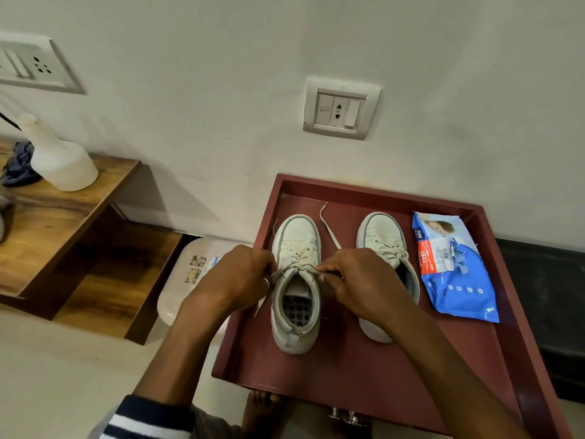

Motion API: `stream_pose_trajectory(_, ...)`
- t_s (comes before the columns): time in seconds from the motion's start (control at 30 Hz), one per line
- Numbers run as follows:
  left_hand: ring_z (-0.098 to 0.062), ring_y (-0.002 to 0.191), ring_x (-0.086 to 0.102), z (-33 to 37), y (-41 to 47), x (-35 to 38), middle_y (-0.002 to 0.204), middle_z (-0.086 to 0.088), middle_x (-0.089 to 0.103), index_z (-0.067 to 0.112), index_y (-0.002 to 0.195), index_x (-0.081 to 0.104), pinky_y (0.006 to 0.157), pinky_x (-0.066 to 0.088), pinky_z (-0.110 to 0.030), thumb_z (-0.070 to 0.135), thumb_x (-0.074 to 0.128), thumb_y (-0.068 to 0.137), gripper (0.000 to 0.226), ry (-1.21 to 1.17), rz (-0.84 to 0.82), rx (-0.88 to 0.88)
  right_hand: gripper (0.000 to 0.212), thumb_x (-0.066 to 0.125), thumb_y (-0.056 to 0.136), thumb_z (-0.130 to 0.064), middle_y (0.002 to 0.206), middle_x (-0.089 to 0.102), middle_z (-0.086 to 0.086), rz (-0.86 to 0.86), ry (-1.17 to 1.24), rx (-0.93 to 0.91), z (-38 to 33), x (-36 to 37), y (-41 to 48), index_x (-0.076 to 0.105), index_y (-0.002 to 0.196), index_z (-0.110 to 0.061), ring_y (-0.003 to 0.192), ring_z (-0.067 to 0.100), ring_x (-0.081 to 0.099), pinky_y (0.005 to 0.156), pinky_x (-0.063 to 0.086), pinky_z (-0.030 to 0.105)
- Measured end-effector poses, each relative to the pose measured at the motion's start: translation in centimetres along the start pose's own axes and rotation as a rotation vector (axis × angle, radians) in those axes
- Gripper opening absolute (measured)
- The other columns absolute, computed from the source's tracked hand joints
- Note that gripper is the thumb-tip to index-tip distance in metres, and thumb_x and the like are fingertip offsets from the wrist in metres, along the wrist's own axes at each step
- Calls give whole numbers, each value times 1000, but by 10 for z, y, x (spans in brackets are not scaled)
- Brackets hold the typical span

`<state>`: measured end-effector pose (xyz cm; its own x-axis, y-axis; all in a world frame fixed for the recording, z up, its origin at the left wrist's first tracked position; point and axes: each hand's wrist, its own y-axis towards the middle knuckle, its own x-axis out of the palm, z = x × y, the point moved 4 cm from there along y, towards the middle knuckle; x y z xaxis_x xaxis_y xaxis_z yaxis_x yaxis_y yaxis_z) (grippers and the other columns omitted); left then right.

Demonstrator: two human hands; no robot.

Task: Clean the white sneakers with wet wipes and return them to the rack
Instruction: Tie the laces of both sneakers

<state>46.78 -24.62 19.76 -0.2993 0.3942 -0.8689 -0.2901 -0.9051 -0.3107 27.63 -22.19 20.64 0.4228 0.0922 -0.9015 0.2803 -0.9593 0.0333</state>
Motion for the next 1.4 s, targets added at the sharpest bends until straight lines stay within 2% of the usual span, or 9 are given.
stream_pose_trajectory(0.2, -19, 100, 65, -2, -1, -8, 111, 4, 70, 25, 121, 67, 85, 56, -35, 19, 66, 91, 31, -3, 55, 7, 27, 67, 88, -31, 109, 70, -4, -15, -5, 19, 2, -6, -1, 70, 114, -24, 98, 17, 64, 86, 52, 38)
stream_pose_trajectory(0.37, -24, 111, 63, 5, -9, -33, 131, 4, 63, 27, 130, 64, 85, 55, -39, 34, 62, 95, 35, -38, 421, 17, 20, 67, 89, -26, 104, 71, -11, 429, 179, 239, 28, -66, -16, 73, 108, -24, 95, 5, 64, 84, 43, 19)
stream_pose_trajectory(0.47, -20, 110, 63, 12, -8, -31, 132, 6, 60, 28, 132, 61, 87, 54, -38, 42, 63, 94, 41, -71, 356, 50, 15, 60, 91, -24, 91, 73, -7, 513, 75, 392, 50, -83, -26, 74, 94, -21, 85, 11, 65, 76, 47, 26)
stream_pose_trajectory(0.67, -26, 132, 52, 17, -5, -1, 157, 1, 36, 27, 157, 25, 102, 51, -46, 50, 66, 80, 90, 59, -139, 52, 20, 58, 87, -21, 100, 69, 9, -100, -110, 556, 82, -71, -38, 66, 99, -8, 90, 24, 62, 77, 49, 36)
stream_pose_trajectory(0.77, -27, 123, 56, 24, -6, 2, 147, -1, 45, 23, 150, 36, 96, 53, -43, 40, 68, 86, 74, 161, -108, 27, 13, 61, 85, -27, 92, 64, 2, -296, -111, 546, 81, -58, -42, 59, 94, -18, 85, 19, 59, 72, 48, 33)
stream_pose_trajectory(0.97, -29, 102, 63, 19, -4, -5, 121, -5, 61, 16, 123, 59, 85, 56, -41, 29, 64, 83, 43, 207, -21, -9, 8, 58, 84, -20, 93, 65, 6, -229, -226, 477, 66, -49, -46, 53, 89, -15, 82, 23, 58, 64, 40, 29)
stream_pose_trajectory(1.17, -28, 125, 55, 14, -12, -12, 149, -1, 41, 24, 149, 39, 101, 52, -45, 32, 67, 86, 70, 147, -178, -23, 24, 58, 88, -46, 88, 67, -5, -249, -9, 450, 68, -37, -62, 64, 92, -22, 83, 13, 62, 75, 52, 33)
stream_pose_trajectory(1.27, -25, 125, 54, 25, -10, -24, 152, -2, 37, 24, 151, 40, 100, 50, -39, 24, 68, 88, 69, -11, -5, 29, 44, 47, 89, -59, 84, 70, -6, -121, 9, 453, 76, -45, -63, 68, 89, -21, 82, 11, 64, 77, 53, 40)
stream_pose_trajectory(1.4, -11, 88, 63, 67, -9, -31, 101, 9, 66, 25, 106, 72, 77, 47, -28, 30, 63, 95, 15, -291, 418, 92, 24, 54, 94, -41, 85, 72, -10, 234, 48, 413, 70, -58, -51, 73, 90, -26, 79, 6, 62, 70, 49, 27)
